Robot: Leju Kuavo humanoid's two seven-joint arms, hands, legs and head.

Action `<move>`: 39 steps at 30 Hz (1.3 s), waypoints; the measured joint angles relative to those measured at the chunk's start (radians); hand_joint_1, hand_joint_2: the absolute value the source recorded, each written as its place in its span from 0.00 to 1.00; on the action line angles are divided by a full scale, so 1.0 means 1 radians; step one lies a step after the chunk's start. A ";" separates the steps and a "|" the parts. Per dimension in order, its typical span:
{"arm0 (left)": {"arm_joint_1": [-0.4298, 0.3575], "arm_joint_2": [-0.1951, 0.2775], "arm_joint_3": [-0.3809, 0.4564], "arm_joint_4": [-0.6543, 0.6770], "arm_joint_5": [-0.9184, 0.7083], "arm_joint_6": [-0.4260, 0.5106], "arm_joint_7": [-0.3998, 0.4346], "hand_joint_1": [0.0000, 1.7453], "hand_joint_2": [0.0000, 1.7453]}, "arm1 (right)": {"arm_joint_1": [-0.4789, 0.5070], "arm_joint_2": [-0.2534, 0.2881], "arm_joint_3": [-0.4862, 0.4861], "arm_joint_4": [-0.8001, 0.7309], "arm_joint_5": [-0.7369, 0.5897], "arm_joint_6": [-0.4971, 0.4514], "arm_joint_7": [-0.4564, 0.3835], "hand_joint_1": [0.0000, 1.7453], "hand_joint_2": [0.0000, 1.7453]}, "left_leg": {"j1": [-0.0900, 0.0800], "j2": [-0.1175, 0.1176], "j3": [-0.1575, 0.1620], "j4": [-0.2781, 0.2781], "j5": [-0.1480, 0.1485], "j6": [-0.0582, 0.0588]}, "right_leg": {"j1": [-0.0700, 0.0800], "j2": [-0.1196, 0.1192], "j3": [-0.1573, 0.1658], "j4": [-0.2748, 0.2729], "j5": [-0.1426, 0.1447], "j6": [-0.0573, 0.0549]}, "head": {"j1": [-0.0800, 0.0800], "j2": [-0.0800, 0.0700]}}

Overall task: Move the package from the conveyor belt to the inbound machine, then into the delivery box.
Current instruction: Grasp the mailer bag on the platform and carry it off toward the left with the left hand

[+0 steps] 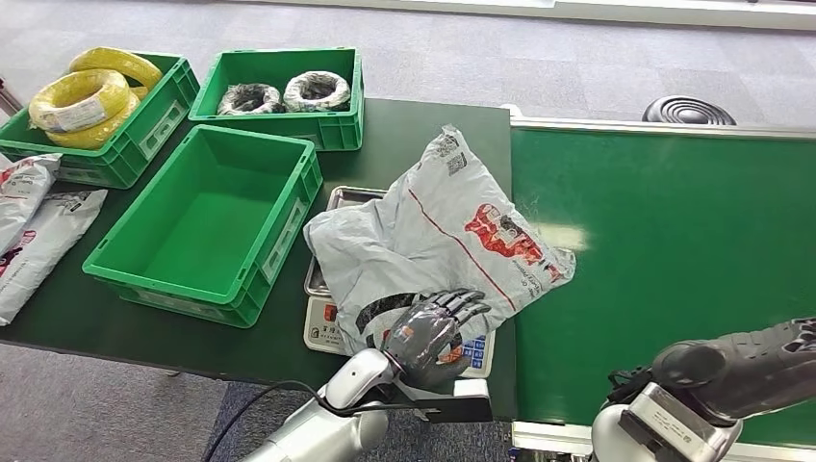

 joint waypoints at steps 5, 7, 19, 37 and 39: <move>-0.005 -0.001 0.017 0.021 0.010 0.007 -0.007 0.95 1.00 | -0.004 0.000 0.019 0.015 0.000 0.000 0.000 0.00 0.00 | 0.000 0.000 0.000 0.000 0.000 0.000 | 0.000 0.000 0.000 0.000 0.000 0.000 | 0.000 0.000; -0.006 -0.002 0.023 0.023 0.017 0.008 -0.012 0.95 1.00 | -0.008 0.000 0.023 0.021 0.000 0.000 0.000 0.00 0.00 | 0.000 0.000 0.000 0.000 0.000 0.000 | 0.000 0.000 0.000 0.000 0.000 0.000 | 0.000 0.000; -0.006 -0.003 0.062 0.022 0.090 -0.029 -0.056 0.96 1.00 | -0.020 0.000 0.038 0.048 0.000 0.000 0.000 0.00 0.00 | 0.000 0.000 0.001 0.000 0.000 0.000 | 0.000 0.000 0.001 0.000 0.000 0.000 | 0.000 0.000; 0.117 0.083 0.354 -0.445 0.560 -0.275 -0.179 0.95 1.00 | -0.034 0.000 0.043 0.074 -0.006 0.000 0.000 0.00 0.00 | 0.000 0.000 0.000 0.000 0.000 0.000 | 0.000 0.000 0.001 0.000 0.000 0.000 | 0.000 0.000; 0.127 0.090 0.363 -0.480 0.562 -0.268 -0.179 0.95 1.00 | -0.034 0.000 0.043 0.075 -0.006 0.000 0.000 0.00 0.00 | 0.000 0.000 0.000 0.000 0.000 0.000 | 0.000 0.000 0.001 0.000 0.000 0.000 | 0.000 0.000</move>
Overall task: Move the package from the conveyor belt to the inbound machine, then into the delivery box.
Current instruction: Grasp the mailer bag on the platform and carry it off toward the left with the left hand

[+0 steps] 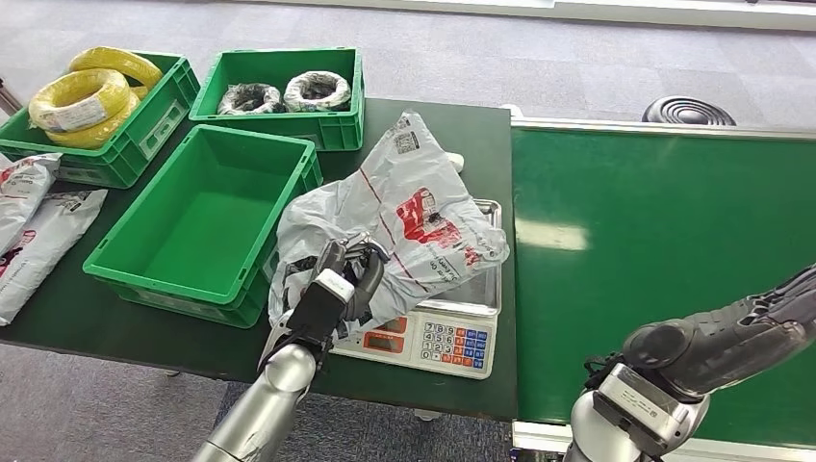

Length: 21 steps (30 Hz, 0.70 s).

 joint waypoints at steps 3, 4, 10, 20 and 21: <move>0.016 0.010 0.012 -0.055 0.010 0.011 -0.001 0.97 1.00 | 0.000 0.000 0.000 0.000 0.000 0.000 0.000 0.00 0.00 | 0.000 0.000 0.000 0.000 0.000 0.000 | 0.000 0.000 0.000 0.000 0.000 0.000 | 0.000 0.000; 0.021 0.014 0.015 -0.073 0.014 0.013 -0.001 0.96 1.00 | 0.000 0.000 -0.001 0.000 0.001 0.000 0.000 0.00 0.00 | 0.000 0.000 0.000 0.000 0.000 0.000 | 0.000 0.000 0.000 0.000 0.000 0.000 | 0.000 0.000; 0.042 0.033 0.036 -0.184 0.050 0.020 0.004 0.96 1.00 | 0.001 0.000 -0.001 0.000 0.003 0.000 0.000 0.00 0.00 | 0.000 0.000 0.000 0.000 0.000 0.000 | 0.000 0.000 0.000 0.000 0.000 0.000 | 0.000 0.000; 0.065 0.059 0.135 -0.335 0.139 0.058 0.009 0.96 1.00 | 0.007 0.000 -0.001 0.000 0.002 0.000 0.000 0.00 0.00 | 0.000 0.000 0.000 0.000 0.000 0.000 | 0.000 0.000 0.000 0.000 0.000 0.000 | 0.000 0.000; 0.064 0.060 0.150 -0.348 0.148 0.063 0.009 0.95 1.00 | 0.008 0.000 -0.001 0.000 0.002 0.000 0.000 0.00 0.00 | 0.000 0.000 0.000 0.000 0.000 0.000 | 0.000 0.000 0.000 0.000 0.000 0.000 | 0.000 0.000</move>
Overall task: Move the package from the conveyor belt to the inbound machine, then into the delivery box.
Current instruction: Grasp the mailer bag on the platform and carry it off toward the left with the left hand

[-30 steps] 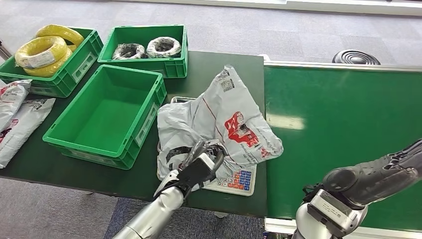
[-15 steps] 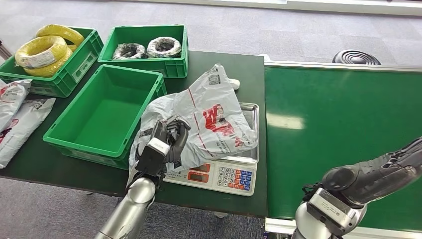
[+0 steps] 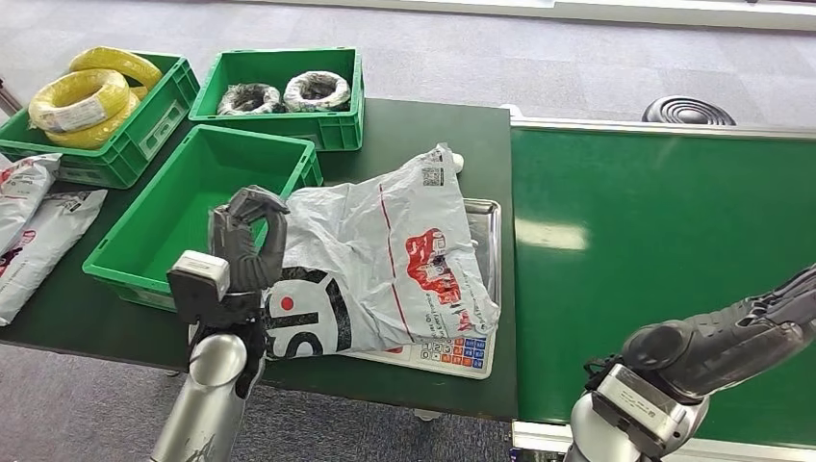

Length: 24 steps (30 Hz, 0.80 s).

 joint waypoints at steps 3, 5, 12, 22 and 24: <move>-0.001 0.004 0.038 -0.032 0.014 0.006 0.003 0.36 1.00 | 0.003 0.000 0.000 0.000 -0.001 0.000 0.000 0.00 0.00 | 0.000 0.000 0.000 0.000 0.000 0.000 | 0.000 0.000 0.000 0.000 0.000 0.000 | 0.000 0.000; -0.003 0.004 0.056 -0.048 0.009 0.008 0.013 0.04 1.00 | 0.003 0.000 0.000 0.000 -0.002 0.000 0.000 0.00 0.00 | 0.000 0.000 0.000 0.000 0.000 0.000 | 0.000 0.000 0.000 0.000 0.000 0.000 | 0.000 0.000; -0.007 0.003 0.082 -0.055 -0.053 0.011 0.062 0.00 1.00 | 0.003 0.000 0.000 0.000 -0.002 0.000 0.000 0.00 0.00 | 0.000 0.000 0.000 0.000 0.000 0.000 | 0.000 0.000 0.000 0.000 0.000 0.000 | 0.000 0.000; -0.022 0.000 0.064 0.009 -0.377 0.075 0.165 0.00 1.00 | 0.003 0.000 -0.001 0.000 0.002 0.000 0.000 0.00 0.00 | 0.000 0.000 0.000 0.000 0.000 0.000 | 0.000 0.000 0.000 0.000 0.000 0.000 | 0.000 0.000; -0.031 -0.005 0.032 0.076 -0.542 0.111 0.196 0.00 1.00 | 0.003 0.000 -0.001 0.000 0.004 0.000 0.000 0.00 0.00 | 0.000 0.000 0.000 0.000 0.000 0.000 | 0.000 0.000 0.000 0.000 0.000 0.000 | 0.000 0.000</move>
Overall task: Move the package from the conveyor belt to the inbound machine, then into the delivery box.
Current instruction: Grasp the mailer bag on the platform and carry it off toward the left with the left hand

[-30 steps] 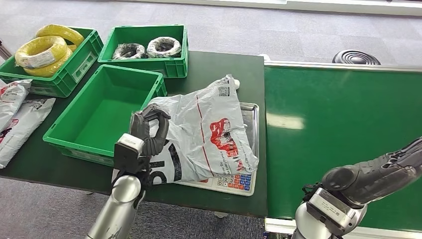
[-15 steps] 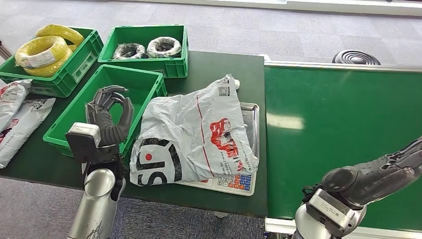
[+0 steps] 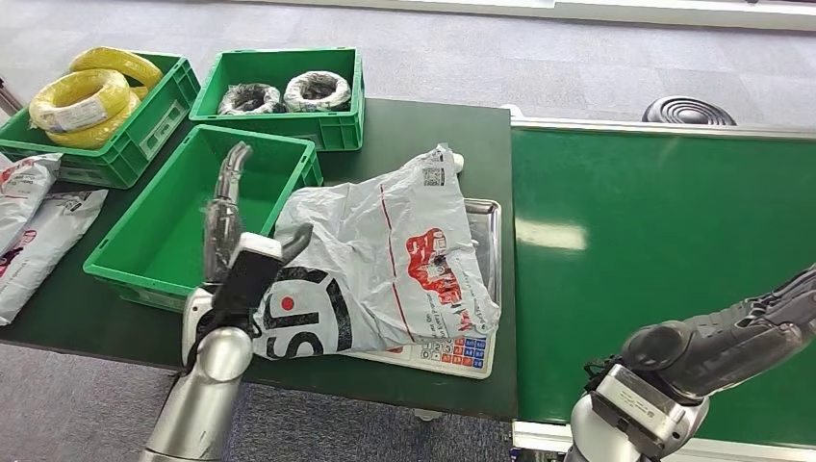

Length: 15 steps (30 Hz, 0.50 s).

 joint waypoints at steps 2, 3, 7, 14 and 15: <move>-0.010 -0.006 -0.047 0.091 -0.135 0.029 0.021 0.00 1.00 | 0.000 0.000 0.000 0.000 0.002 0.000 0.000 0.00 0.00 | 0.000 0.000 0.000 0.000 0.000 0.000 | 0.000 0.000 0.000 0.000 0.000 0.000 | 0.000 0.000; -0.017 -0.009 -0.072 0.140 -0.178 0.040 0.026 0.00 1.00 | 0.000 0.000 -0.001 0.000 0.003 0.000 0.000 0.00 0.00 | 0.000 0.000 0.000 0.000 0.000 0.000 | 0.000 0.000 0.000 0.000 0.000 0.000 | 0.000 0.000; -0.058 -0.030 -0.154 0.349 -0.244 0.069 0.027 0.00 1.00 | 0.000 0.000 -0.005 0.000 0.007 0.000 0.000 0.00 0.00 | -0.001 0.001 0.000 0.000 0.000 0.000 | -0.001 0.000 0.000 0.000 0.000 0.000 | 0.000 0.000; -0.117 -0.048 -0.214 0.549 -0.279 0.097 0.035 0.00 1.00 | 0.003 0.000 -0.016 -0.001 0.011 0.000 0.000 0.00 0.00 | 0.000 0.000 0.000 0.000 0.000 0.000 | 0.000 0.000 0.000 0.000 0.000 0.000 | 0.000 0.000; -0.124 -0.051 -0.222 0.574 -0.293 0.109 0.042 0.00 1.00 | 0.005 0.000 -0.017 -0.001 0.011 0.000 0.000 0.00 0.00 | 0.000 0.000 0.000 0.000 0.000 0.000 | 0.000 0.000 0.001 0.000 0.000 0.000 | 0.000 0.000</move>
